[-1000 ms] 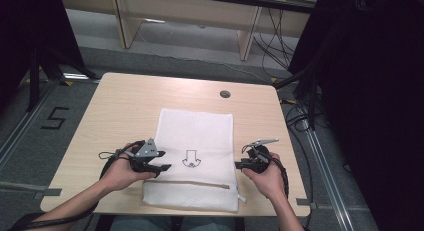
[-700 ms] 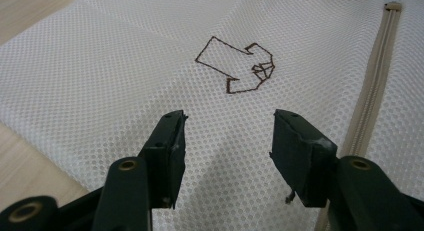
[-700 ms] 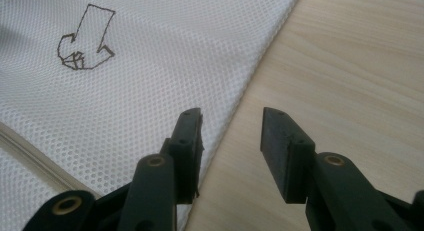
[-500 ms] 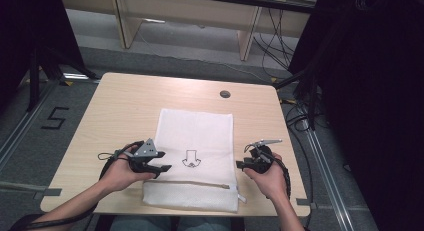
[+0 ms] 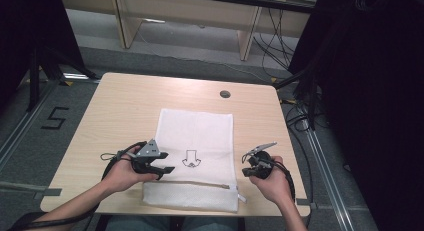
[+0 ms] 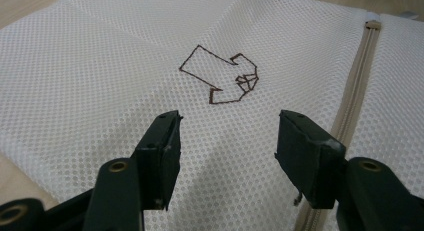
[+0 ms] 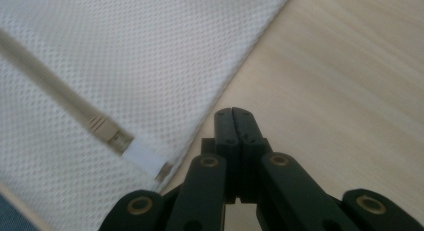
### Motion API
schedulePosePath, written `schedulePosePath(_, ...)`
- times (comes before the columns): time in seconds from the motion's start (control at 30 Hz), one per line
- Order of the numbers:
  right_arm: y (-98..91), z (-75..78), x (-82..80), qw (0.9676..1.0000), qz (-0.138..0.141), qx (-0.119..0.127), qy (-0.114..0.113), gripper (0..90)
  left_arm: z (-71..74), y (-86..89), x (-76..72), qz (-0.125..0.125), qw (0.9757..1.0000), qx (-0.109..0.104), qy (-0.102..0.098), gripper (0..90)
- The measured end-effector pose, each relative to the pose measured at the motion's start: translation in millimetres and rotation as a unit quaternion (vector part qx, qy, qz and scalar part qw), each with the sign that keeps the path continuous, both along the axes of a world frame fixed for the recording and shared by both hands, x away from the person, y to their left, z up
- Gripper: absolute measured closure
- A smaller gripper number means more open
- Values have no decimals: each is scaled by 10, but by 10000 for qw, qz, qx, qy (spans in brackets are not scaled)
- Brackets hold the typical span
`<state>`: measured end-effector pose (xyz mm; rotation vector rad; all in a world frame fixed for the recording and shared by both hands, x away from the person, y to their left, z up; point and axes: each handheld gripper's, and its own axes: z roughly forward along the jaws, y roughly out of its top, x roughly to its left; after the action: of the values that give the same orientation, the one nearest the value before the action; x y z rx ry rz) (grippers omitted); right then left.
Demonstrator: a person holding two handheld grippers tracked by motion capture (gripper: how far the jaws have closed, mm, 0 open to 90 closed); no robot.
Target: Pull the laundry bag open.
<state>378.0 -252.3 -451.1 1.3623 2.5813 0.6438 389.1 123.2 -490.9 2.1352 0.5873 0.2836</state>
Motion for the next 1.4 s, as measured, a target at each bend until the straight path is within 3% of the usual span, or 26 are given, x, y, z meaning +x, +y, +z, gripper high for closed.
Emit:
schedulePosePath(0.07,2,-4,-19,9999,130,-40,17,900,-10,-6,-14,5,10000,-36,76,431)
schedulePosePath(0.1,32,-8,-89,9997,177,-72,179,900,-3,-3,-26,-119,9998,59,126,444)
schedulePosePath(0.2,50,-19,-115,9993,226,-39,281,900,-15,-24,-43,-210,9997,79,106,466)
schedulePosePath(0.23,100,-21,-142,9985,173,-52,511,900,-32,-47,-59,-282,9993,86,232,468)
schedulePosePath(0.27,100,-21,-142,9985,173,-52,511,900,-46,-62,-66,-341,9991,109,235,468)
schedulePosePath(0.3,104,-41,-111,9983,472,-70,349,900,-81,-90,-77,-467,9981,281,297,469)
schedulePosePath(0.43,137,-56,-118,9974,460,-9,551,900,-126,-131,-85,-532,9974,339,345,468)
schedulePosePath(0.47,150,-103,-100,9963,613,113,590,900,-153,-151,-85,-567,9968,393,395,465)
schedulePosePath(0.57,185,-140,-97,9956,623,38,699,900,-180,-170,-94,-617,9962,451,418,461)
schedulePosePath(0.6,231,-194,-80,9945,729,-57,756,900,-176,-150,-79,-783,9934,760,348,462)
schedulePosePath(0.67,276,-215,-65,9937,820,-116,748,900,-172,-147,-73,-780,9930,816,337,462)
schedulePosePath(0.7,291,-208,-66,9937,796,-129,783,900,-195,-176,-97,-582,9960,540,408,462)
schedulePosePath(0.9,383,-248,-30,9928,800,-195,875,900,-200,-153,-70,-506,9957,571,529,471)
schedulePosePath(0.93,402,-254,2,9930,846,-222,800,900,-198,-143,-59,-497,9956,622,486,483)
schedulePosePath(0.97,423,-250,-3,9933,761,-178,856,900,-162,-87,-14,-711,9907,1126,285,488)
schedulePosePath(1.03,438,-252,21,9933,795,-177,825,900,-174,-79,-16,-568,9927,982,407,487)
schedulePosePath(1.07,448,-258,36,9936,801,-172,779,900,-160,-60,-4,-615,9913,1107,361,488)
schedulePosePath(1.23,502,-265,70,9940,828,-154,704,900,-153,-11,6,-516,9912,1146,425,488)
schedulePosePath(1.3,520,-261,64,9941,751,-112,771,900,-143,5,12,-519,9905,1202,409,488)
schedulePosePath(1.33,546,-277,85,9940,866,-83,665,900,-137,20,18,-512,9902,1242,394,489)
schedulePosePath(1.4,587,-276,89,9944,804,-70,679,900,-134,65,27,-363,9905,1254,438,489)
